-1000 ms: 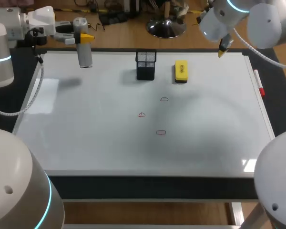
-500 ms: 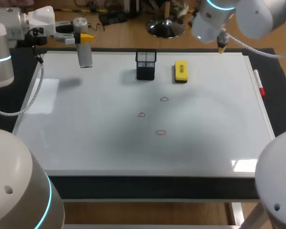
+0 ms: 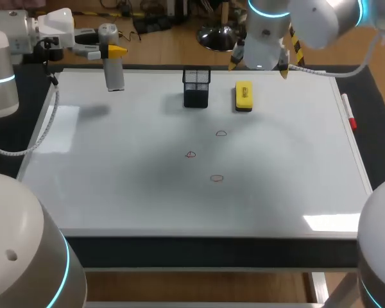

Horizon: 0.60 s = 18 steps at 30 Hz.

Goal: Pick up the inspection probe, press it on each red-marked spot on the whiteboard one by one, put down the probe, pick up the eraser, and wipe off all the red marks.

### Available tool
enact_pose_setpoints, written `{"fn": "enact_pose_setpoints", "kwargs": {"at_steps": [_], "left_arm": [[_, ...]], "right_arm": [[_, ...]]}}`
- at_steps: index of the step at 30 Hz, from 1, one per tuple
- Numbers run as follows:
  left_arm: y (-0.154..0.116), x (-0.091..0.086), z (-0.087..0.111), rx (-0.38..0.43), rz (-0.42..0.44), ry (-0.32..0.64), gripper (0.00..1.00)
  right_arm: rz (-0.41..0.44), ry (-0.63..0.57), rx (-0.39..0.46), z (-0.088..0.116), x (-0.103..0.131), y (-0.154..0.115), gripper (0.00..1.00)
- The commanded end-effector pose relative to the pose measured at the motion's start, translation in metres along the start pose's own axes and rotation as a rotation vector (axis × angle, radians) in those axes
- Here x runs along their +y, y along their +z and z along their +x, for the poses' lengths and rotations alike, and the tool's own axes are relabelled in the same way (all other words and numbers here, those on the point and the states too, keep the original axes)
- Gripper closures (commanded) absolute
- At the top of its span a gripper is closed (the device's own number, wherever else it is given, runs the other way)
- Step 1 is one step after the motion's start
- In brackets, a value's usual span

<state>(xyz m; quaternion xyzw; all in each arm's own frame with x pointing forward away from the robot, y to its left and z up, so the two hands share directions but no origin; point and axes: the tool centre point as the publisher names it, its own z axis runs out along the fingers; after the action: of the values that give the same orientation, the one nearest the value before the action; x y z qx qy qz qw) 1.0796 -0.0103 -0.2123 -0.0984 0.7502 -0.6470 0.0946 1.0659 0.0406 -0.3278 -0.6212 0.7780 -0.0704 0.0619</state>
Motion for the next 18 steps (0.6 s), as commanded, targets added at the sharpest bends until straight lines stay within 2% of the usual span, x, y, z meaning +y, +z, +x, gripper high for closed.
{"fn": "enact_pose_setpoints", "kwargs": {"at_steps": [1, 18], "left_arm": [[0.000, -0.001, 0.001, -0.001, 0.002, 0.001, 1.00], [0.000, -0.001, 0.001, -0.001, 0.002, 0.001, 1.00]], "right_arm": [[-0.026, -0.020, 0.017, -0.001, -0.002, 0.013, 0.00], [-0.146, -0.060, 0.014, -0.017, 0.000, 0.070, 0.00]]}}
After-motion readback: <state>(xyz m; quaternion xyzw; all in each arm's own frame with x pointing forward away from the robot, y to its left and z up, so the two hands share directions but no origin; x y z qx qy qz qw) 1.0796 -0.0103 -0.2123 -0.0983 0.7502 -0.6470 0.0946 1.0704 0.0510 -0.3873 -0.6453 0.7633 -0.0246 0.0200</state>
